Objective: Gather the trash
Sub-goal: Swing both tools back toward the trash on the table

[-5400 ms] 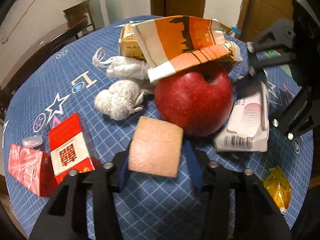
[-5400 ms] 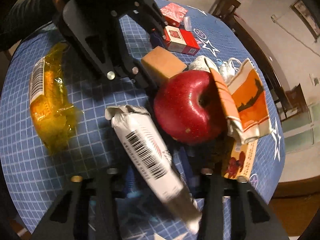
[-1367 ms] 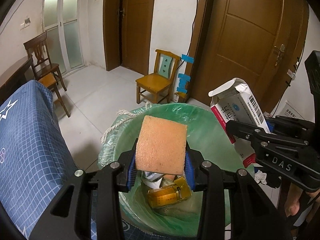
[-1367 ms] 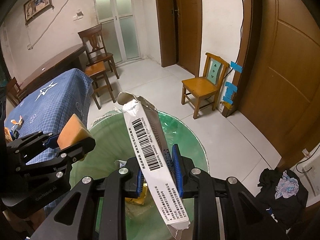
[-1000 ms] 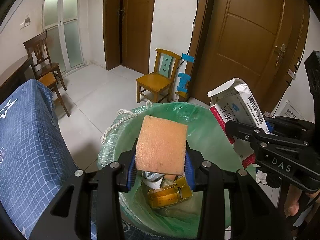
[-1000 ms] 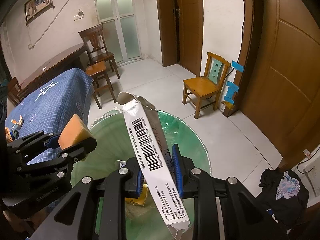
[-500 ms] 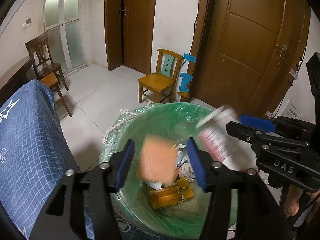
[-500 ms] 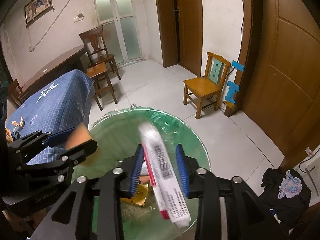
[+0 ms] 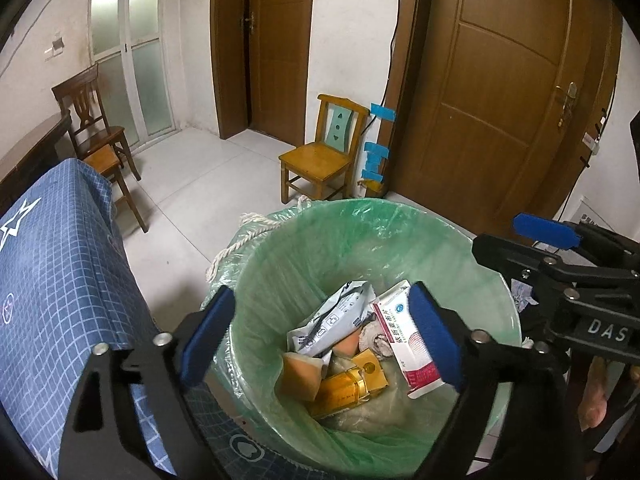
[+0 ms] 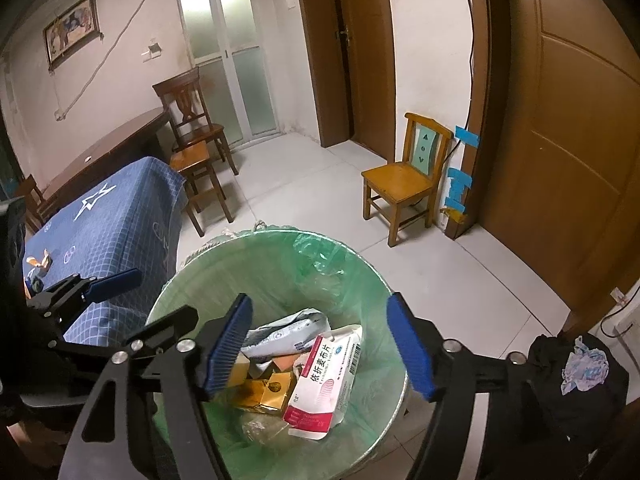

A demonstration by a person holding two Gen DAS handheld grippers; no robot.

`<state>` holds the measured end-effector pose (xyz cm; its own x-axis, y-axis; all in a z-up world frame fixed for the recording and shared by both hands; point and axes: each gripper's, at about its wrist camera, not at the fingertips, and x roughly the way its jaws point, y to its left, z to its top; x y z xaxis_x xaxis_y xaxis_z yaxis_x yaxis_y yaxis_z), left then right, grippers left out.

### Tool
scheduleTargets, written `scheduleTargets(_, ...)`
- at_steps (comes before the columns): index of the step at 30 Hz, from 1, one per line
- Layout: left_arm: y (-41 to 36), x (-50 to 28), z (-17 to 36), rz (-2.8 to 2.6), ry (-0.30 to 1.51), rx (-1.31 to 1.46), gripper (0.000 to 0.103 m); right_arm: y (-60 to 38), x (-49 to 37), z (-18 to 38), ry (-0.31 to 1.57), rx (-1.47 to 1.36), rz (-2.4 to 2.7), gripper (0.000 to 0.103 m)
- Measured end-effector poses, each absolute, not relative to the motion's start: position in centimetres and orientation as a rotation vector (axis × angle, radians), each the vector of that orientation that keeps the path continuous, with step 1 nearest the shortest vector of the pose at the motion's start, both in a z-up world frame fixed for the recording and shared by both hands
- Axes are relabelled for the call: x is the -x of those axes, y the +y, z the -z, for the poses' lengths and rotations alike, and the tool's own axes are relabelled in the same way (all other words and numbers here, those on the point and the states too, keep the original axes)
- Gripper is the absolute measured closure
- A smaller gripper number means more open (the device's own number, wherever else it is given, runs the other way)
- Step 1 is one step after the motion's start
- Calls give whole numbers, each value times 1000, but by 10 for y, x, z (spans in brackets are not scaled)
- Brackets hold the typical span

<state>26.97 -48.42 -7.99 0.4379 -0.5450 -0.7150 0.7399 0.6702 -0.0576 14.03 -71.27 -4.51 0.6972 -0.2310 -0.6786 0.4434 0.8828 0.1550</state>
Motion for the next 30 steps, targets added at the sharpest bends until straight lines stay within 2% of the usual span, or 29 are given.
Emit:
scheduleTargets(4,-483,-268,79,812,769,-286,8,-715,-132,38,682,-330,391,27)
scheduleTargets(16,-449,-258,52,808,736,-272,8,-689,-109,-4,573,-318,342,20)
scheduleTargets(23,-359,-253,14,742,669,-202,7,-636,-109,-25,502,-294,217,13)
scheduleTargets(30,-219,-274,-16,568,643,-103,6,-560,-136,-31,527,-246,35,9)
